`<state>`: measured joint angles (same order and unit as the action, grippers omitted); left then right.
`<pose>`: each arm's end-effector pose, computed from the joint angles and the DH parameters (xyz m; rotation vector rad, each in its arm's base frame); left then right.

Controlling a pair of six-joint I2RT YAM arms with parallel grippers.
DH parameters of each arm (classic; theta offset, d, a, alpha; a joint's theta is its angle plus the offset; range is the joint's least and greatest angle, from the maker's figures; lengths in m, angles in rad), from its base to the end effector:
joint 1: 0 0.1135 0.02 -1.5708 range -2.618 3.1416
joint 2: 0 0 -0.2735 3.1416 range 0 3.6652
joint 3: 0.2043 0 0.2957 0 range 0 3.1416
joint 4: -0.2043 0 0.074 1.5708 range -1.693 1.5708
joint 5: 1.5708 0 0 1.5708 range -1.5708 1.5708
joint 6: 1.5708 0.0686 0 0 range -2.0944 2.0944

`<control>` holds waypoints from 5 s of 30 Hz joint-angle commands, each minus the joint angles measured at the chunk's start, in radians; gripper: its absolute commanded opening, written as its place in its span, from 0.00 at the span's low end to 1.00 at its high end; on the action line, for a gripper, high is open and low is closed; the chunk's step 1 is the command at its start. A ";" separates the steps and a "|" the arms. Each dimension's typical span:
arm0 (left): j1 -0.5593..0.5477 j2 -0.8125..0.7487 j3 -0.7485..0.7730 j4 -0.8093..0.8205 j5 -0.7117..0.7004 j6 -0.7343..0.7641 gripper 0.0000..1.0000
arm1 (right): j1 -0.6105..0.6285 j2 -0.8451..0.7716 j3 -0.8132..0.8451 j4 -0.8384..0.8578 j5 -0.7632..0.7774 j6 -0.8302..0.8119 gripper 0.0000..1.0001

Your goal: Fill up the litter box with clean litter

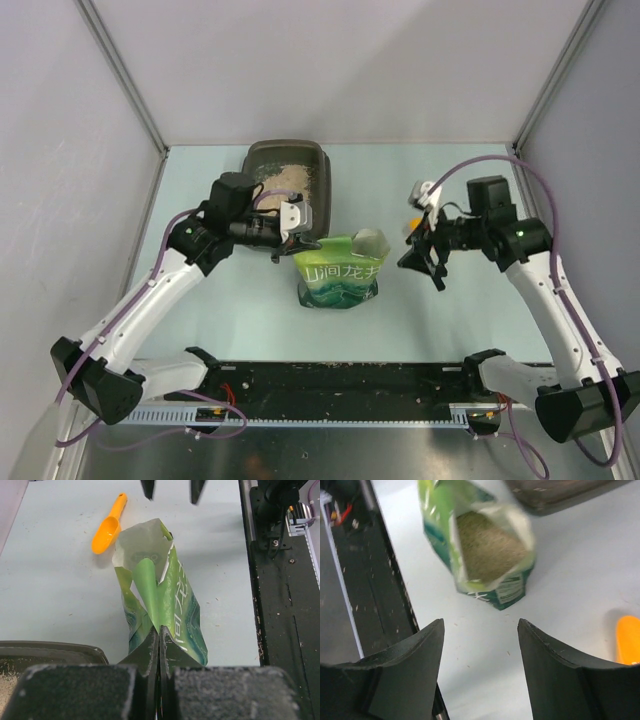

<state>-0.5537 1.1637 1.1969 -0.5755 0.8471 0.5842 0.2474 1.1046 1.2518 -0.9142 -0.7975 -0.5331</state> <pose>0.2293 -0.2022 0.3726 1.4759 1.3817 -0.8663 0.2425 0.1119 0.3750 -1.1673 1.8315 0.7622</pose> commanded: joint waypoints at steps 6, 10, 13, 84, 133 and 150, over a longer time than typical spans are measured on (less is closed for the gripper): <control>-0.017 -0.039 -0.005 0.042 0.001 0.013 0.00 | 0.191 -0.038 -0.163 0.191 0.075 -0.150 0.64; -0.020 -0.038 0.001 0.040 -0.006 0.009 0.00 | 0.231 -0.037 -0.189 0.291 0.106 -0.074 0.62; -0.020 -0.041 0.001 0.040 -0.009 0.006 0.00 | 0.263 -0.038 -0.203 0.347 0.125 -0.031 0.61; -0.072 0.545 0.153 0.500 0.089 -0.340 0.15 | 0.224 0.015 -0.261 0.528 0.264 0.067 0.24; -0.003 0.565 0.139 0.508 0.214 -0.452 0.10 | 0.067 0.170 -0.275 0.790 -0.130 0.206 0.63; 0.024 0.570 0.124 0.486 0.225 -0.455 0.08 | 0.112 0.282 -0.276 0.859 -0.249 0.291 0.48</control>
<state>-0.5396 1.7340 1.3041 -0.0921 1.0447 0.1604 0.3592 1.3758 0.9745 -0.1036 -1.0016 -0.2615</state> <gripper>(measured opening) 0.086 0.514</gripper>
